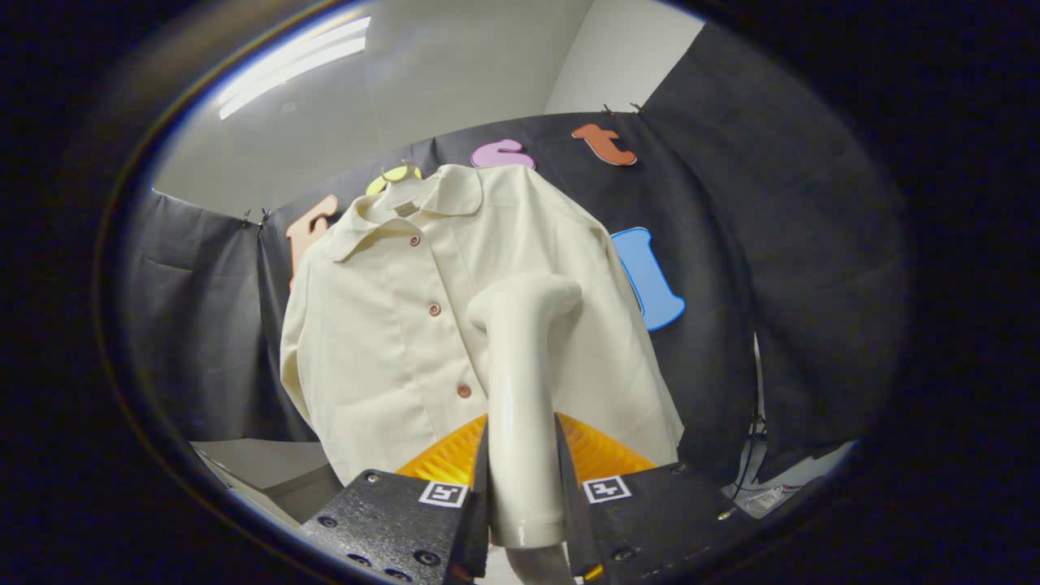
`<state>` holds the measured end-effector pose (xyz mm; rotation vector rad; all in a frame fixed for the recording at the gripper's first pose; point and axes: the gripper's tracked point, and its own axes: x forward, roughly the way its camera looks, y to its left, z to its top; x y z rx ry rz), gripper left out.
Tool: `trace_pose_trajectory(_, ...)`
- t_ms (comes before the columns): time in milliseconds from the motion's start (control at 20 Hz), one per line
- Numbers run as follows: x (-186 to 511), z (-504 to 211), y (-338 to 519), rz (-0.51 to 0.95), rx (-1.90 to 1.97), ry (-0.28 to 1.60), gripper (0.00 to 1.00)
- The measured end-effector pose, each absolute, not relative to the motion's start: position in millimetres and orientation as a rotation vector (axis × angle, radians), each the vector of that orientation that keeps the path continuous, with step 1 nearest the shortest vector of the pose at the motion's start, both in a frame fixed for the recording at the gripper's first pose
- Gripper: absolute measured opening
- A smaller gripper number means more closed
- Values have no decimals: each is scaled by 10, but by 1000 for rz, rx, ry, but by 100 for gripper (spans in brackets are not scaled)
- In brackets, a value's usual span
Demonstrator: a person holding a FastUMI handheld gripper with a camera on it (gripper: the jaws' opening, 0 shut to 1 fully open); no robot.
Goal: Iron the clothes twice with a garment steamer, once on the left side and once on the right side.
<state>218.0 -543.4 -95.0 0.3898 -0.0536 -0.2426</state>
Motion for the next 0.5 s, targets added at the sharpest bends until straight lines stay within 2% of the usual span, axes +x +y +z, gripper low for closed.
trace_pose_trajectory(500, 1766, -1886, -5397, -292, 481, 49, 37)
